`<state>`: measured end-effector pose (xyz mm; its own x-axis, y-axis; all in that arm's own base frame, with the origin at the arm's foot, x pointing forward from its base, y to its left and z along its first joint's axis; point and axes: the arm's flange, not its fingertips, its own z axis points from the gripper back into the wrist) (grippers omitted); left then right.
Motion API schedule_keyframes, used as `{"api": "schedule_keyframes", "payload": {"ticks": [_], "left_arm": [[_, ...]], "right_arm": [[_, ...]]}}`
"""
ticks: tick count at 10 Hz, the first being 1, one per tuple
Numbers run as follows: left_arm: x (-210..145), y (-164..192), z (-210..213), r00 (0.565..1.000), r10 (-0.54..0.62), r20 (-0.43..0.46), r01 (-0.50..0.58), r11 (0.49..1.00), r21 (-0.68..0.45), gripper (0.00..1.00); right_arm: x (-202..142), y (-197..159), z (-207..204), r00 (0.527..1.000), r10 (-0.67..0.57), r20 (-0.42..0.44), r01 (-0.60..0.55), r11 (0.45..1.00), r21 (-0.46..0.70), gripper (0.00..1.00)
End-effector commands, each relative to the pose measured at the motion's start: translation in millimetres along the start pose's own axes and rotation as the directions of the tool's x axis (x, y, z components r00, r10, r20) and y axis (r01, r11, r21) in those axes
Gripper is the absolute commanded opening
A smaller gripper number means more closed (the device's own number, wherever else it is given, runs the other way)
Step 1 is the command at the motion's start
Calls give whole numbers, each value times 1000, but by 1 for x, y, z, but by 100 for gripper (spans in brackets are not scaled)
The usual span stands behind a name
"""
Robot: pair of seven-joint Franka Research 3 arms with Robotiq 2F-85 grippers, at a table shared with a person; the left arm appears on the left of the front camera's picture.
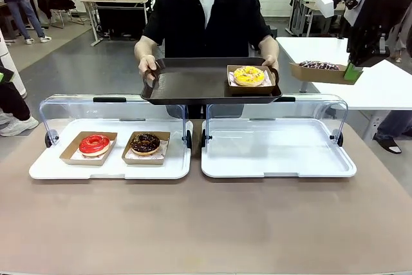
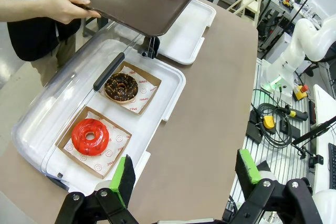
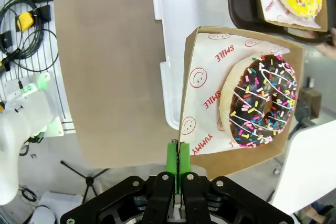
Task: Provide the desired donut to the person.
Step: Place the picked Paper togo box onto the Handle tray extended by the person.
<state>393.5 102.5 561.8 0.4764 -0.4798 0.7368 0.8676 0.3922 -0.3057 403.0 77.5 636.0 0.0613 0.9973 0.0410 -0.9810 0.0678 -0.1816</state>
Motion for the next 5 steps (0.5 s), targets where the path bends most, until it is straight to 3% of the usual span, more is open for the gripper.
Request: {"api": "schedule_keyframes", "payload": {"ticks": [1,5], "left_arm": [[3,-2,1,1000,13,15,-13,1000,-5,100],[3,-2,1,1000,13,15,-13,1000,-5,100]], "right_arm": [[-1,3,-3,1000,-1,-4,1,1000,-4,0],[0,0,0,1000,0,0,0,1000,0,2]]}}
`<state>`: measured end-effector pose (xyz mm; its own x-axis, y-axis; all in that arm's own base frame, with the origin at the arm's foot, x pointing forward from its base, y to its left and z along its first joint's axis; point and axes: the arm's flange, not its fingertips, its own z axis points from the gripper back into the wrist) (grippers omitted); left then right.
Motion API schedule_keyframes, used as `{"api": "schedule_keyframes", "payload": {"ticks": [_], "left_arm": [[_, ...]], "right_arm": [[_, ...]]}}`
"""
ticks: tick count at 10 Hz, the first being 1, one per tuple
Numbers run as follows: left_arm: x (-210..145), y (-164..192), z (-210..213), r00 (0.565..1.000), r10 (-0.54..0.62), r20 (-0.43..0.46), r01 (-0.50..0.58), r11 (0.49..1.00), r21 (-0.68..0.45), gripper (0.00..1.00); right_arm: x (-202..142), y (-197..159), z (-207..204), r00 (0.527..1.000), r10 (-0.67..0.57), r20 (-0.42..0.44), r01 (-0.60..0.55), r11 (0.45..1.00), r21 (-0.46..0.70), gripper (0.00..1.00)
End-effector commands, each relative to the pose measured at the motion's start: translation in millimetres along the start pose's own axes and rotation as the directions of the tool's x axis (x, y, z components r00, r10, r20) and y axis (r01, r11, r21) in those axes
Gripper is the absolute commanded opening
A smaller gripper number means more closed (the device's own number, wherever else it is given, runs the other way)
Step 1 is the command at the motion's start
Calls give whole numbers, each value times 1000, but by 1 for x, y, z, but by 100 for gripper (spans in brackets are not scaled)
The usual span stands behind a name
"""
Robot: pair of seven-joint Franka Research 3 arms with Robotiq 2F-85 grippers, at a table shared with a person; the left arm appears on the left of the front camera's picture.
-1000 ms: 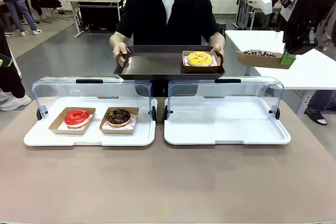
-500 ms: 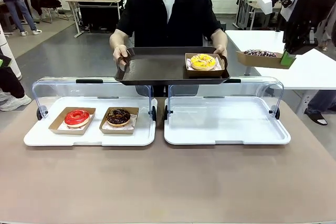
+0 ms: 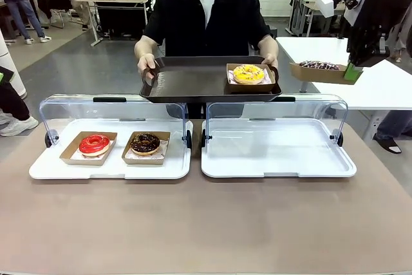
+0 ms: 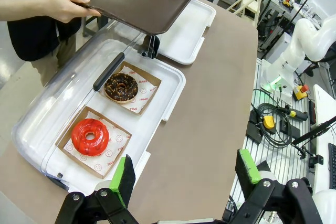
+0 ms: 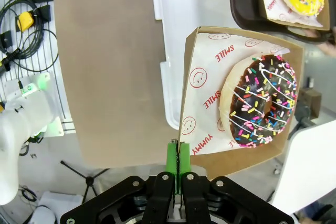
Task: Provide the desired donut to the person.
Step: Place the picked Paper togo box onto the Handle tray extended by the person.
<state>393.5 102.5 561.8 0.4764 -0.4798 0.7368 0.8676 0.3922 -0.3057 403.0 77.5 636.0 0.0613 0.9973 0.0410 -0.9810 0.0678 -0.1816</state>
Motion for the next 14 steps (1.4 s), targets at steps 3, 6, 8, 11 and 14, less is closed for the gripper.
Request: {"api": "schedule_keyframes", "payload": {"ticks": [3,6,8,11,14], "left_arm": [[3,-2,1,1000,13,15,-13,1000,-5,100],[3,-2,1,1000,13,15,-13,1000,-5,100],[3,-2,1,1000,13,15,-13,1000,-5,100],[3,-2,1,1000,13,15,-13,1000,-5,100],[3,-2,1,1000,13,15,-13,1000,-5,100]], "right_arm": [[71,-26,6,994,-74,-75,72,997,-24,2],[152,-58,-1,986,-130,-109,126,991,-39,2],[204,-61,-3,993,-89,-81,85,995,-49,2],[279,-62,-7,996,4,-90,-10,998,-65,2],[315,-70,-36,998,60,-35,-60,998,-4,2]]}}
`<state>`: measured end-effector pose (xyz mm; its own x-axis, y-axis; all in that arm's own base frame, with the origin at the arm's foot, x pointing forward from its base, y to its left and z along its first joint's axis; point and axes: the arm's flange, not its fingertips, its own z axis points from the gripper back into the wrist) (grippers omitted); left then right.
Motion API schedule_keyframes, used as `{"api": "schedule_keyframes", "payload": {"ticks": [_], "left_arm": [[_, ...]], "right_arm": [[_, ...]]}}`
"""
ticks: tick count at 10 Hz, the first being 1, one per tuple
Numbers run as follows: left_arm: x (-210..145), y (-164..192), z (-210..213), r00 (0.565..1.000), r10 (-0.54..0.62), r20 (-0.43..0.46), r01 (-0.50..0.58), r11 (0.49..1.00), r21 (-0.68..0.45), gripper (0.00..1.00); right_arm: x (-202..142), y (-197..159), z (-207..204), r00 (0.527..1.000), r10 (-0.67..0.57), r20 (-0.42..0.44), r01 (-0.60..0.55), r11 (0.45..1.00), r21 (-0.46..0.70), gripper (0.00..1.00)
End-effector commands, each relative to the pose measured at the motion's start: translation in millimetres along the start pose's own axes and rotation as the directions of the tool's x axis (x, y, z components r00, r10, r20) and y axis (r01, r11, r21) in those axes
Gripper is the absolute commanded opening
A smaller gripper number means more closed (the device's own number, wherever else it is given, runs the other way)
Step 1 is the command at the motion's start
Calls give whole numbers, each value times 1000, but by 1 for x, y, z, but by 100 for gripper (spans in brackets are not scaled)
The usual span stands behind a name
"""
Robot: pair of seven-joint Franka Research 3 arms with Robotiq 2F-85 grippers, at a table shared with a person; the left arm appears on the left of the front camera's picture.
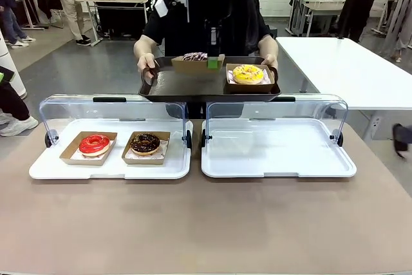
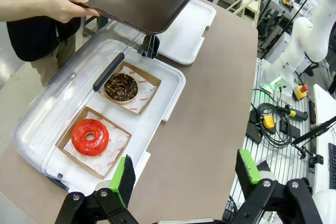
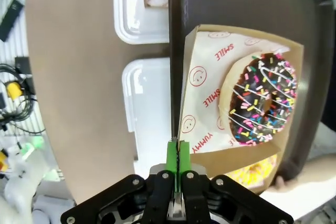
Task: Provide the desired donut to the person.
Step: Place the picked Paper togo box onto the Handle tray extended by the person.
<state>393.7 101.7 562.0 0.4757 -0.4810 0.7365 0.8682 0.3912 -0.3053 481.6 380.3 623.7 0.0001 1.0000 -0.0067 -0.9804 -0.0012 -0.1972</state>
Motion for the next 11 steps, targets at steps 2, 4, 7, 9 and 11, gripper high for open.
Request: {"api": "schedule_keyframes", "payload": {"ticks": [2,4,7,9,11], "left_arm": [[2,-1,1,1000,14,16,-14,1000,-5,100],[2,-1,1,1000,14,16,-14,1000,-5,100],[2,-1,1,1000,14,16,-14,1000,-5,100],[2,-1,1,1000,14,16,-14,1000,-5,100],[2,-1,1,1000,14,16,-14,1000,-5,100]], "right_arm": [[11,-18,-22,994,59,90,-60,998,4,2],[12,-24,-43,984,119,129,-115,993,-42,2],[13,-27,-65,975,162,149,-158,987,-40,2],[13,-27,-79,982,150,118,-148,989,-20,2],[13,-29,-88,989,123,84,-122,992,-15,2]]}}
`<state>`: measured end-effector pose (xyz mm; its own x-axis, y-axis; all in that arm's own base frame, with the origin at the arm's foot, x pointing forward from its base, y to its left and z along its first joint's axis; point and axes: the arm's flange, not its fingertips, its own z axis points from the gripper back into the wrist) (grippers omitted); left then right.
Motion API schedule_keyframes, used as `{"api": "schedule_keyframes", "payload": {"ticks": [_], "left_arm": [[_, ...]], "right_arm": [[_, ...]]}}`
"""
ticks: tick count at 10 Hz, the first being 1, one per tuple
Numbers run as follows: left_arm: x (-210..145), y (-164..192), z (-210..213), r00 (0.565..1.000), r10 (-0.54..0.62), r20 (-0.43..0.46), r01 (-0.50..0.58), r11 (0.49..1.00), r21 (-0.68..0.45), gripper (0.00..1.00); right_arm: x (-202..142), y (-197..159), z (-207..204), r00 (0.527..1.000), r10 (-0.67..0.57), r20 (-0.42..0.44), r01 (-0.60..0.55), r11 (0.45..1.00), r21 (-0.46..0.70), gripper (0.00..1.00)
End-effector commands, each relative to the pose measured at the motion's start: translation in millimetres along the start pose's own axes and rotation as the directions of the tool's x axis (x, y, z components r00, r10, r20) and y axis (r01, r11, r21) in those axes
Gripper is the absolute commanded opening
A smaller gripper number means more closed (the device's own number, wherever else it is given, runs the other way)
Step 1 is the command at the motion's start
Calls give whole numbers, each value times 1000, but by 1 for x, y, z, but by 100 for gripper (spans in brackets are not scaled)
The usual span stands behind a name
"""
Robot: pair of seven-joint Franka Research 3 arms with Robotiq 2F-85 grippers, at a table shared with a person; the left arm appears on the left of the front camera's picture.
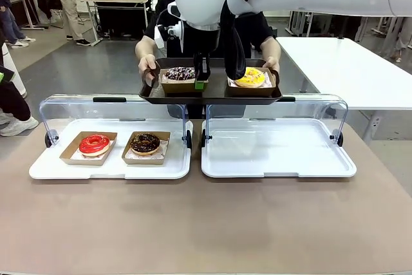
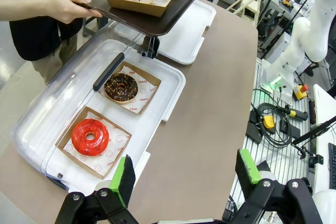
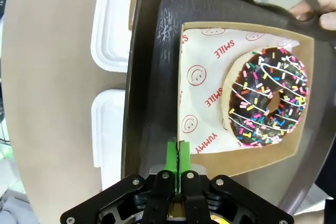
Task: Provide the desired donut to the person.
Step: Place the picked Paper togo box onto the Handle tray extended by the person.
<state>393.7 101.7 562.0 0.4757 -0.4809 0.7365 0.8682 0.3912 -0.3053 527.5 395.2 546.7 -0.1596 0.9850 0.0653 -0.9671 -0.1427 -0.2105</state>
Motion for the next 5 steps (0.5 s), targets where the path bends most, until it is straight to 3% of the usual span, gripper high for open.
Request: {"api": "schedule_keyframes", "payload": {"ticks": [1,4,5], "left_arm": [[2,-1,1,1000,14,16,-14,1000,-5,100],[2,-1,1,1000,14,16,-14,1000,-5,100],[2,-1,1,1000,14,16,-14,1000,-5,100]], "right_arm": [[-1,1,-6,999,-22,-35,22,1000,-4,2],[0,-1,-8,996,-64,-67,62,998,-32,2],[-1,-1,-8,996,-80,-46,78,996,-38,22]]}}
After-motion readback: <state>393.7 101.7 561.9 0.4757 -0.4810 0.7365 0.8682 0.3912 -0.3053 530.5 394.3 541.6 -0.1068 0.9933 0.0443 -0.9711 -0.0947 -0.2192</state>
